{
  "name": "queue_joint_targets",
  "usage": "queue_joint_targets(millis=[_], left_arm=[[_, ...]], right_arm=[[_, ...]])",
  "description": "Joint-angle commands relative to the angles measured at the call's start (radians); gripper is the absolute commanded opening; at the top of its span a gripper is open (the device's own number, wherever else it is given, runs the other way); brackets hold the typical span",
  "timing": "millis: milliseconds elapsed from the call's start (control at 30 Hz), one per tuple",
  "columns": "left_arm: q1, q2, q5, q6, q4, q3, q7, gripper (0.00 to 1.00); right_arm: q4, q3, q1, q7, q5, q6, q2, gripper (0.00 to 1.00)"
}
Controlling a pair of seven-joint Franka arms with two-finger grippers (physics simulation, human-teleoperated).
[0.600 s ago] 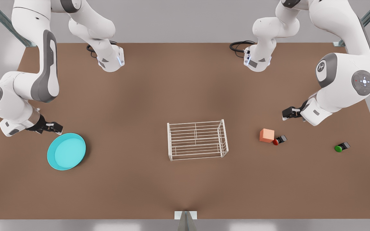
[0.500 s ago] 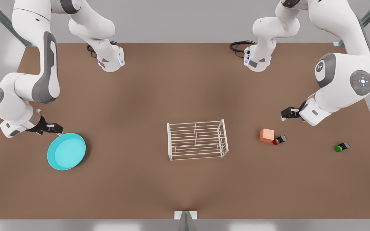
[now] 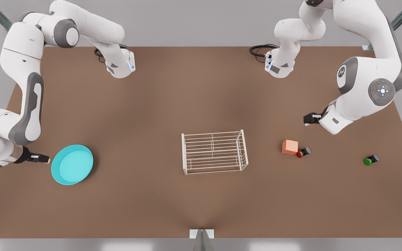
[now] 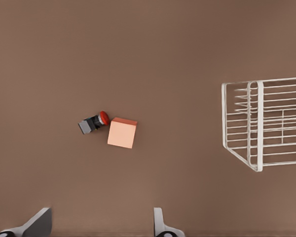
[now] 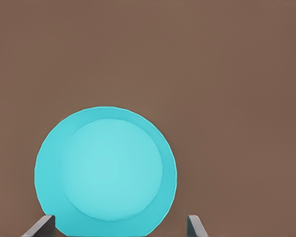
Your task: Place the plate on the shelf with right arm and place the red button switch in the plate with left arm
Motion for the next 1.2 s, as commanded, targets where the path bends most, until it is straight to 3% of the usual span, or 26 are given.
queue_joint_targets(millis=[0, 200, 233, 833, 1000, 1167], left_arm=[[0.003, -0.004, 0.002, -0.02, -0.005, 0.0, -0.078, 1.0], [0.003, -0.004, 0.002, -0.014, -0.003, 0.0, -0.078, 1.0], [0.003, -0.004, 0.002, -0.014, -0.003, 0.0, -0.078, 1.0], [0.003, -0.002, 0.001, -0.014, 0.0, 0.0, -0.078, 1.0], [0.001, 0.0, 0.001, -0.014, 0.004, -0.002, -0.08, 1.0], [0.0, 0.001, 0.001, -0.014, 0.004, -0.011, -0.094, 1.0]], right_arm=[[0.011, 0.002, -0.009, -0.313, 0.066, 0.059, 0.028, 1.0], [0.014, 0.002, -0.059, -0.33, 0.103, 0.168, 0.121, 1.0], [0.013, 0.039, -0.096, -0.337, 0.124, 0.168, 0.129, 1.0], [0.002, 0.047, -0.176, -0.425, 0.229, 0.162, 0.273, 0.99], [0.002, 0.048, -0.173, -0.426, 0.239, 0.156, 0.273, 0.72], [0.002, 0.048, -0.171, -0.426, 0.239, 0.156, 0.273, 0.53]])
